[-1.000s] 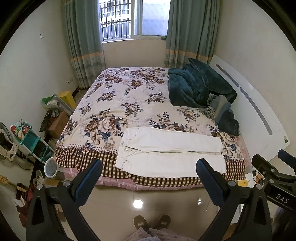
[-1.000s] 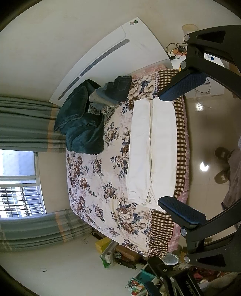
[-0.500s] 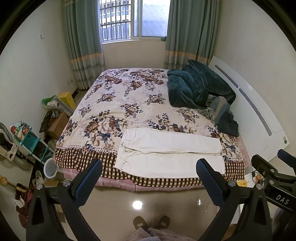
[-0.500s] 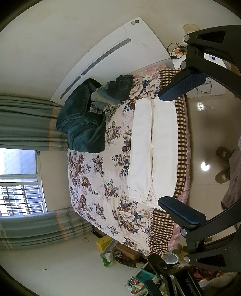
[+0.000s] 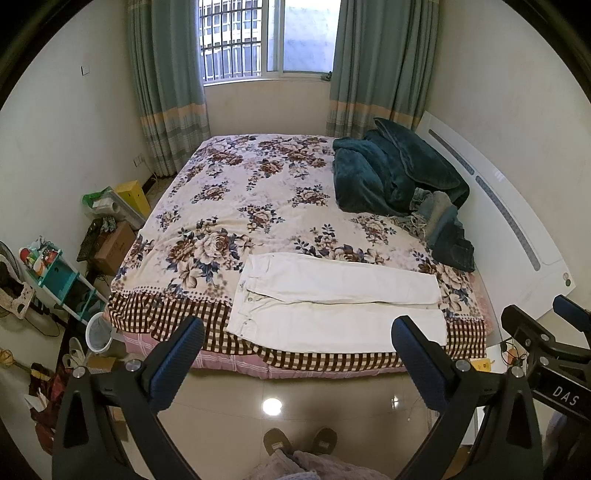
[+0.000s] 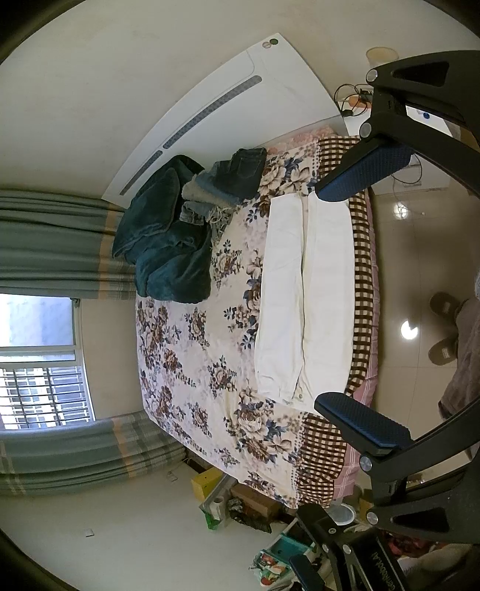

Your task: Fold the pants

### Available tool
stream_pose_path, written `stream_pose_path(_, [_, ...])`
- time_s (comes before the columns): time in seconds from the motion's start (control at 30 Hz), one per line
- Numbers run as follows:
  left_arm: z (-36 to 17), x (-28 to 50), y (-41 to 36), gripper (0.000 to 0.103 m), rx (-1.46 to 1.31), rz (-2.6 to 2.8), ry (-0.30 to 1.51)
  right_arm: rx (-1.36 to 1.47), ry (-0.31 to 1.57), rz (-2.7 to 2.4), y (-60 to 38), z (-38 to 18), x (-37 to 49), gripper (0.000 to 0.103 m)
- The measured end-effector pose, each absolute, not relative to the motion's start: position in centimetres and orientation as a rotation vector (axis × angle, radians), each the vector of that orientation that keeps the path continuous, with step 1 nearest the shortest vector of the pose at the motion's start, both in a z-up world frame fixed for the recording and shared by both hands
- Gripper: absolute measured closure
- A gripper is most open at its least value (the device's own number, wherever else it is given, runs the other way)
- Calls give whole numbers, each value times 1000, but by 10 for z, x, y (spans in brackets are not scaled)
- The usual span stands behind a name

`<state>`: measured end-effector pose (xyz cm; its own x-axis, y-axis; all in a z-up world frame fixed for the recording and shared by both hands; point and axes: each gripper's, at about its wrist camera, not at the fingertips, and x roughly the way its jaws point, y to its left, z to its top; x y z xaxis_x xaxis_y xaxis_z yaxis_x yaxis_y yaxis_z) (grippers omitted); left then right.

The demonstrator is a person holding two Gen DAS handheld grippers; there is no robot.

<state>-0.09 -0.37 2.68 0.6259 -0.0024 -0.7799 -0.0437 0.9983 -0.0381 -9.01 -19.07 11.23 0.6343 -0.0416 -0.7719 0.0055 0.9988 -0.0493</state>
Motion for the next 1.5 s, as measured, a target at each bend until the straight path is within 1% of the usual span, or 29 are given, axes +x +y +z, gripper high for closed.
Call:
stream_pose_path(0.77, [27,-8,-5,0,-62,13,897,-36,888,-22,-186,115,-96,0])
stream_pose_path(1.07, [18,-3,3,0,-56,21,903,4,919,-64,-177,97,-96,0])
stream_pose_path(1.3, [-21,44,22,0,-29,84,898,50,931,-188,-183,58,-47,0])
stream_pose_path(1.4, [-42,75,27,0,-22,98,917,69,949,-237,-193,34,-8,0])
stream_pose_path(1.5, [-67,113,26,0,-26,113,972,103,979,-268,-214,5,40,0])
